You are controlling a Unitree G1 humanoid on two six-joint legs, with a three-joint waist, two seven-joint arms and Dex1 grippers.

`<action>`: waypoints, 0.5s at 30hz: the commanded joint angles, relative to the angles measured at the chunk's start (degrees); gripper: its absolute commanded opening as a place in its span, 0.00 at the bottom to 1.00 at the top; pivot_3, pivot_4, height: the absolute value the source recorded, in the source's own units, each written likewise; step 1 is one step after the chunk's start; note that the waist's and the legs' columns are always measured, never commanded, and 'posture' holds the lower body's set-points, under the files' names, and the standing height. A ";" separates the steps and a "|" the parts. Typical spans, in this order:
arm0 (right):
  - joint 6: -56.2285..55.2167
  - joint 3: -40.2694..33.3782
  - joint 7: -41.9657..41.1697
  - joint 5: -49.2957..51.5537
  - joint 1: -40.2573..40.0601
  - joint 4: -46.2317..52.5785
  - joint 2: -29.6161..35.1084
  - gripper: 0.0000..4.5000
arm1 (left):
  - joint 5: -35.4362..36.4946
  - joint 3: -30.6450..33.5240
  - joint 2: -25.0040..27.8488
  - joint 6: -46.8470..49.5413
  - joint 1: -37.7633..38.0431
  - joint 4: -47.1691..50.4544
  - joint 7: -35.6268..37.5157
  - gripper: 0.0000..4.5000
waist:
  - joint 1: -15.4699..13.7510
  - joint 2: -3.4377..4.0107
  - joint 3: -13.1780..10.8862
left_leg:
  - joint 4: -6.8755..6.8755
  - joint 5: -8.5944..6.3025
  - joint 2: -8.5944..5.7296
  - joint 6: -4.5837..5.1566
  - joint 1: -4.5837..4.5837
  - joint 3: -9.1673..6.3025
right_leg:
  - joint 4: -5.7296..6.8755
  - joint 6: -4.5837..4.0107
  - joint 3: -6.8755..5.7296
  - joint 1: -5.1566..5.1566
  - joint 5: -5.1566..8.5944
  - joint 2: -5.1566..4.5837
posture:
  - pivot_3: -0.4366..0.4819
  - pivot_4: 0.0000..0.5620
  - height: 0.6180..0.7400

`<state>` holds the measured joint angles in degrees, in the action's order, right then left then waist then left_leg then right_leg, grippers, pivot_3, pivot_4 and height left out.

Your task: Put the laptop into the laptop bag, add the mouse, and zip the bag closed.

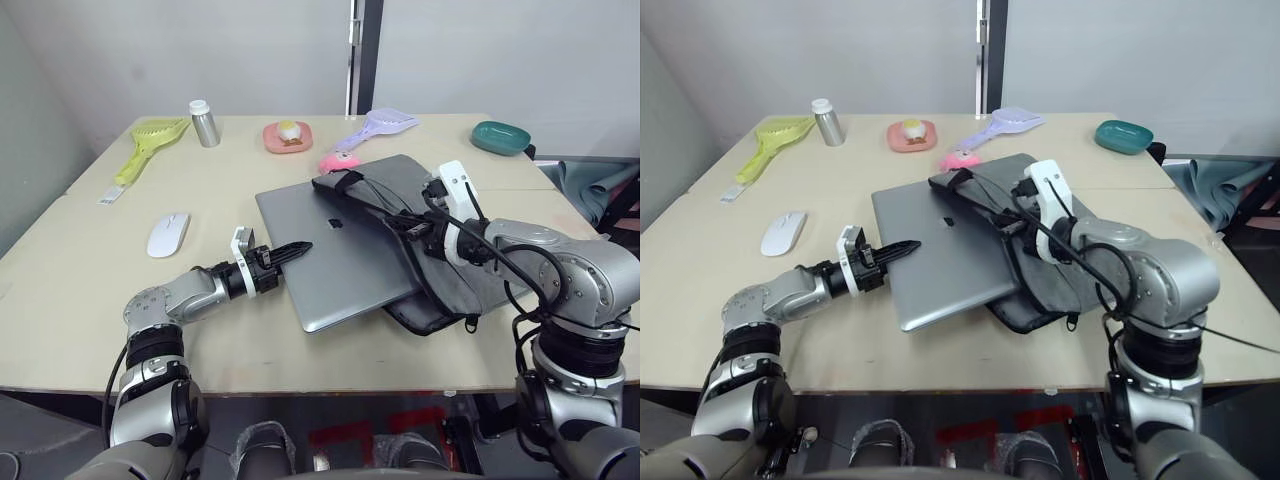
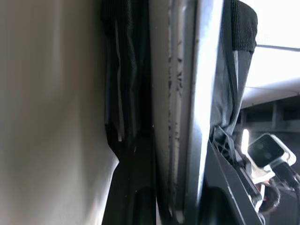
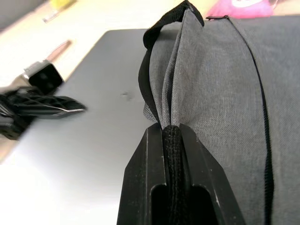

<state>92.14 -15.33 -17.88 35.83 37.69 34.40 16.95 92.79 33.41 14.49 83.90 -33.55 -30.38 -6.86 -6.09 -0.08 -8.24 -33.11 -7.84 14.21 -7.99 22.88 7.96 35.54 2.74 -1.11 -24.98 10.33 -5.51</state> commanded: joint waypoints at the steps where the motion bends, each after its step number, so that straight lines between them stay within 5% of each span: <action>1: 0.36 -1.41 1.40 1.74 0.79 2.80 -3.57 0.01 | 10.32 -0.79 -0.15 -1.88 -0.03 5.37 -1.78 0.09 | 0.01 0.00 0.00 | 0.00 0.00 0.00 0.00 0.01 0.00 | -0.02 0.01 0.00 0.01 -0.01 0.00 | 0.48 0.27 1.00; 7: 0.36 -2.64 6.18 4.14 0.12 1.54 -13.82 0.01 | 16.98 -6.19 2.68 -3.80 2.86 7.11 -4.16 0.09 | 0.20 0.02 -0.01 | 0.03 0.01 0.01 -0.04 0.01 -0.02 | -0.03 0.08 -0.02 -0.03 -0.03 0.00 | 0.48 0.27 1.00; 15: 0.36 -1.81 11.22 7.69 -2.57 0.40 -17.44 0.01 | 20.21 -10.58 6.63 -5.00 5.46 7.81 -1.87 0.09 | 0.06 0.03 -0.01 | 0.00 0.02 0.00 -0.07 0.00 -0.09 | -0.11 0.51 -0.08 0.06 -0.28 0.00 | 0.48 0.27 1.00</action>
<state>92.22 -15.86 -8.46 41.32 34.43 34.26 1.68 108.03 22.34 20.63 78.83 -27.32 -26.17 -12.87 -6.04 -0.06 -8.25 -33.12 -7.81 14.22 -8.08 22.87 7.86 35.45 3.25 -1.19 -24.91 10.05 -5.51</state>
